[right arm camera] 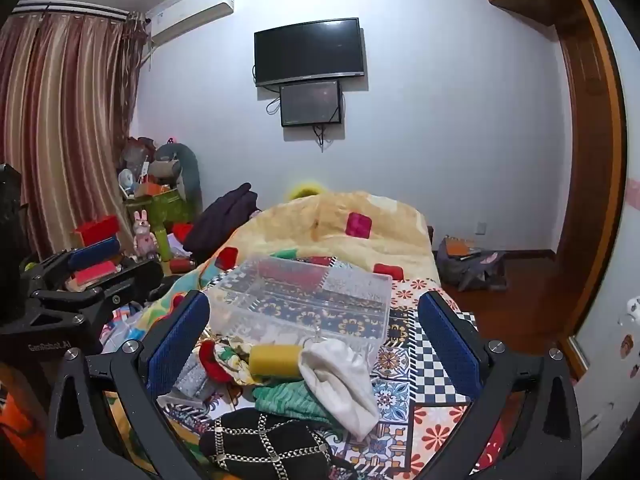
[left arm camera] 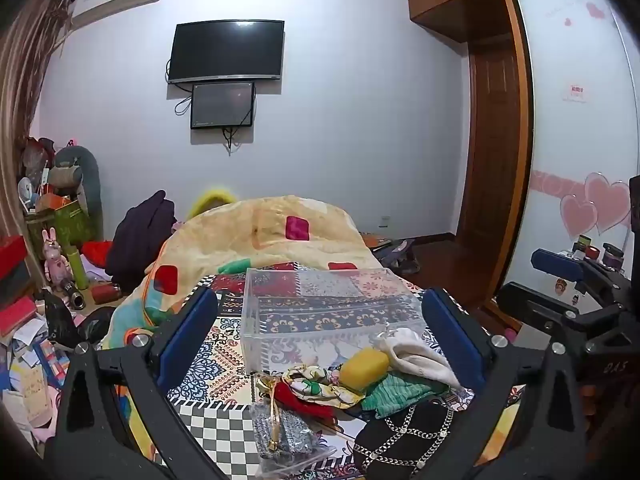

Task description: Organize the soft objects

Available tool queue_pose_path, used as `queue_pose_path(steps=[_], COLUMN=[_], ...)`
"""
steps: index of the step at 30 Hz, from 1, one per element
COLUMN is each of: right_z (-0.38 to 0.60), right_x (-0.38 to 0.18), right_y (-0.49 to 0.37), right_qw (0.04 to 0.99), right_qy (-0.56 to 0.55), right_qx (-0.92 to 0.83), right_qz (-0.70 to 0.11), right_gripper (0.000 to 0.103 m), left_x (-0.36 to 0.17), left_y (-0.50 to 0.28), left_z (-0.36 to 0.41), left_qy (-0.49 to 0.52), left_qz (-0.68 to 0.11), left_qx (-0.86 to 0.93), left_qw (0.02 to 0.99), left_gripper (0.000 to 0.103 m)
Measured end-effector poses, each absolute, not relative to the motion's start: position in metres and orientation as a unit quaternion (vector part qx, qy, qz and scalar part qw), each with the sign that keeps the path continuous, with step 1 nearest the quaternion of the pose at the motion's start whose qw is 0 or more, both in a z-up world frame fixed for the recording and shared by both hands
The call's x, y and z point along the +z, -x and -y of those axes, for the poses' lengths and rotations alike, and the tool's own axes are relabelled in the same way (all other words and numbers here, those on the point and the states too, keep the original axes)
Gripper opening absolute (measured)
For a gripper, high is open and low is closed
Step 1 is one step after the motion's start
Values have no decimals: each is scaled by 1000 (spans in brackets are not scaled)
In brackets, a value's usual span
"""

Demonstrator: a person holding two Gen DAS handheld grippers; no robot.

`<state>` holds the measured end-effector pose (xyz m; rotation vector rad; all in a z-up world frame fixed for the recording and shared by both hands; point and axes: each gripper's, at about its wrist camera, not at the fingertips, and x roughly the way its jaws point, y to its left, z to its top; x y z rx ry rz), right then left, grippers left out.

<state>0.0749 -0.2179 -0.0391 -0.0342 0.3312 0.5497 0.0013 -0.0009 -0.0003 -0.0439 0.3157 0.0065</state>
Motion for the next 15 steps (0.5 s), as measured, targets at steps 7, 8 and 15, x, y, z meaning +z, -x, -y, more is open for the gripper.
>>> queue_pose_path(steps=[7, 8, 15], right_z=[214, 213, 215], right_x=[-39, -39, -42], right_y=[-73, -73, -75], right_qw=[948, 948, 948], right_qy=[24, 24, 18], right_qx=[272, 273, 271], right_qz=[-162, -162, -167], right_gripper=[103, 103, 103], left_x=[2, 2, 1], left_y=[-2, -2, 1], left_z=[0, 1, 4], left_qy=[18, 17, 19], left_qz=[-158, -157, -154], left_qx=[5, 5, 3], left_qw=[987, 987, 988], left_gripper=[103, 103, 103])
